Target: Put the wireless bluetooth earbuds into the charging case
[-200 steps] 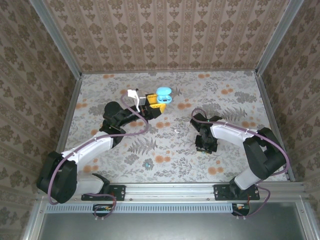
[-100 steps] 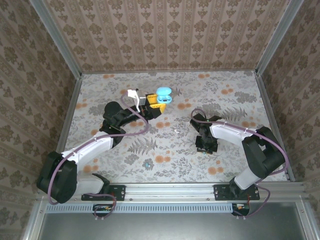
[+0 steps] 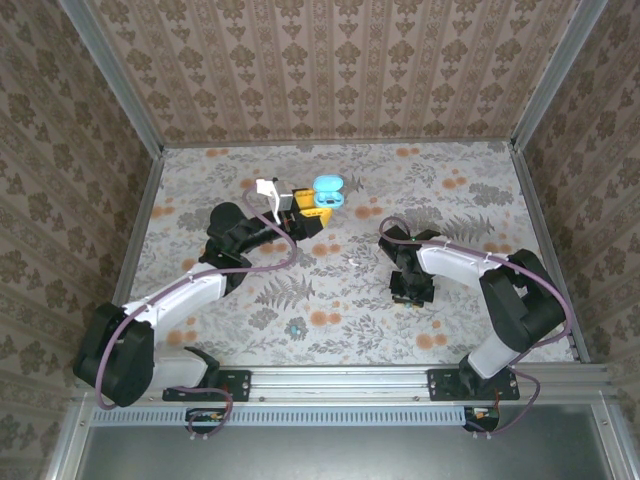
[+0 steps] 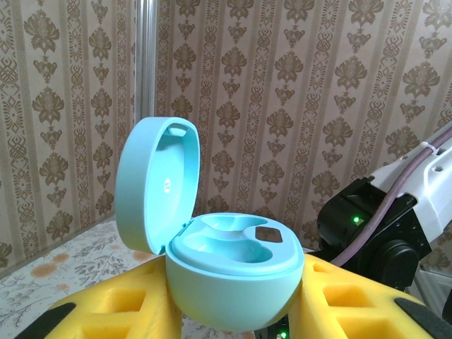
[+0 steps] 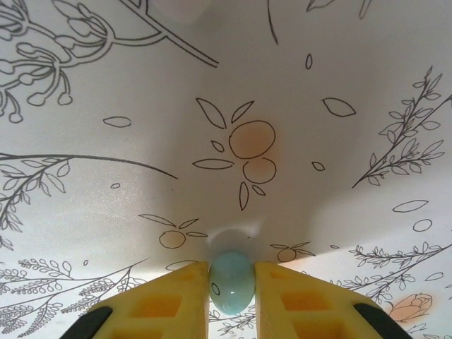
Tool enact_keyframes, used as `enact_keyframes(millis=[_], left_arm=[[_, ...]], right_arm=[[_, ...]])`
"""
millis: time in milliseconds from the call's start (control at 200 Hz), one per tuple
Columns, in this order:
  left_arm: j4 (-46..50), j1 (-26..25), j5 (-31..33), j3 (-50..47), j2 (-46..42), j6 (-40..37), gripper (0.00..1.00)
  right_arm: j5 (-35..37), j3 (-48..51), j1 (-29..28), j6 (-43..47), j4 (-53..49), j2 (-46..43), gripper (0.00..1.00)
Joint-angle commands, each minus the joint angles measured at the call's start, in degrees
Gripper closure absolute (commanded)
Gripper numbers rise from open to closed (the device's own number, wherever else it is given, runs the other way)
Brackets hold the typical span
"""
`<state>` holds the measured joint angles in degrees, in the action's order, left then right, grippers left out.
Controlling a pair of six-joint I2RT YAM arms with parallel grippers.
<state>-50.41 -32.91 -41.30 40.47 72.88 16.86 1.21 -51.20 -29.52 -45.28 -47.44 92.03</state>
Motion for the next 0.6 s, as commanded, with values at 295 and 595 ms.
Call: enact_keyframes(millis=[295, 595], left_arm=[[0.9, 0.4, 0.7, 0.0, -1.2, -1.1, 0.62], [1.0, 0.5, -0.1, 0.0, 1.1, -0.8, 0.62]], right_arm=[[-2.9, -2.2, -0.1, 1.5, -0.5, -7.7, 0.79], [-17.0, -5.1, 3.3, 0.5, 8.8, -21.8, 0.77]])
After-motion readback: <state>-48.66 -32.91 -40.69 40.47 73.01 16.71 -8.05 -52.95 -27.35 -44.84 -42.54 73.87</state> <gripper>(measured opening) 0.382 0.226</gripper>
